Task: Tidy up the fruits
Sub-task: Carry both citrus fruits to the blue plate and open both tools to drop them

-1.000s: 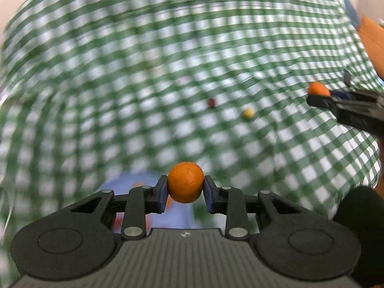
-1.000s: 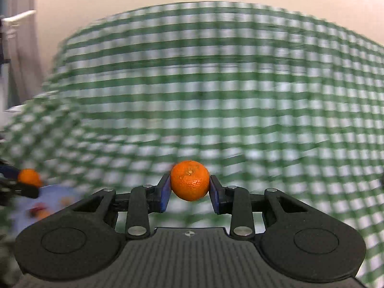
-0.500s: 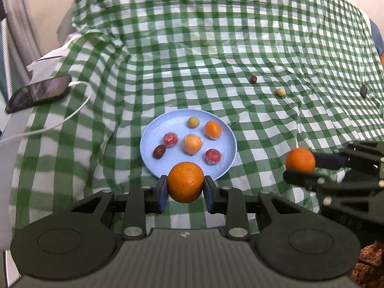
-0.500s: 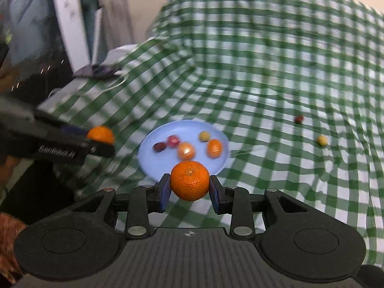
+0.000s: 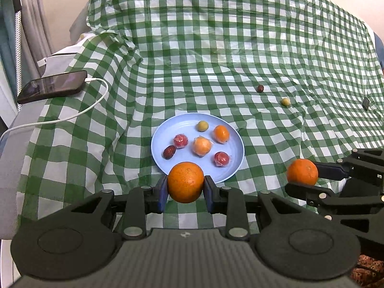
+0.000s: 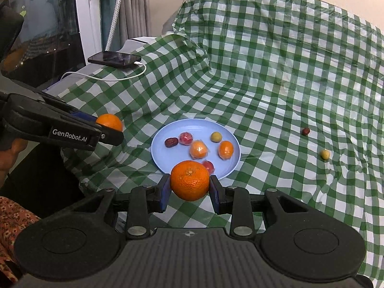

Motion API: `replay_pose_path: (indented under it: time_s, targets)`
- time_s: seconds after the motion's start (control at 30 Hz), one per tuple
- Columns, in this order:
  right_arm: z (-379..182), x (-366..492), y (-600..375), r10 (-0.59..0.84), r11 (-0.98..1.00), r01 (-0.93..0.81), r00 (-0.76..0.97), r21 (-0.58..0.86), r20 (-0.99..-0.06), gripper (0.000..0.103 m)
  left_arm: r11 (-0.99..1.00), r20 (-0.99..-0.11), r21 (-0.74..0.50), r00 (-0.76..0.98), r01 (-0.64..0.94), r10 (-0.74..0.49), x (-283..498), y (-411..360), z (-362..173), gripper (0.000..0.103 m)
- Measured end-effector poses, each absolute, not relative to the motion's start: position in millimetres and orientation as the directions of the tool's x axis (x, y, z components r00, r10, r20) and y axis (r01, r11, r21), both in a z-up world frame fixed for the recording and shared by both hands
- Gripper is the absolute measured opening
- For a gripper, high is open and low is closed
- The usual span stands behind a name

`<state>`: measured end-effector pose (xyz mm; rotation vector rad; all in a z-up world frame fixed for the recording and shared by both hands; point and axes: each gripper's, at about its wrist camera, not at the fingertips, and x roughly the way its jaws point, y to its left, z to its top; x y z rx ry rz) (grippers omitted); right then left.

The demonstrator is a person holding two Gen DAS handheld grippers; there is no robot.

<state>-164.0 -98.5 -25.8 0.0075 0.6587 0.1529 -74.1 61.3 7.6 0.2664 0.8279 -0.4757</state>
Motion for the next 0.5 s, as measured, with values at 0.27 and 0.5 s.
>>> replay_pose_path:
  time_s: [0.27,0.5]
  targets:
    - [-28.0,-159.4,-100.2,0.147,0.988,-0.138,0.771,0.062,-0.620,0.035,0.866,-0.762,0.040,0.576,0.498,-0.297,-67.3,58.2,5.5,0.034]
    - [-31.9,-149.9,-102.7,0.151,0.988,-0.142,0.758,0.066,-0.635,0.035,0.869,-0.764,0.034,0.573,0.495,-0.296,-59.5,55.6,1.3,0.034]
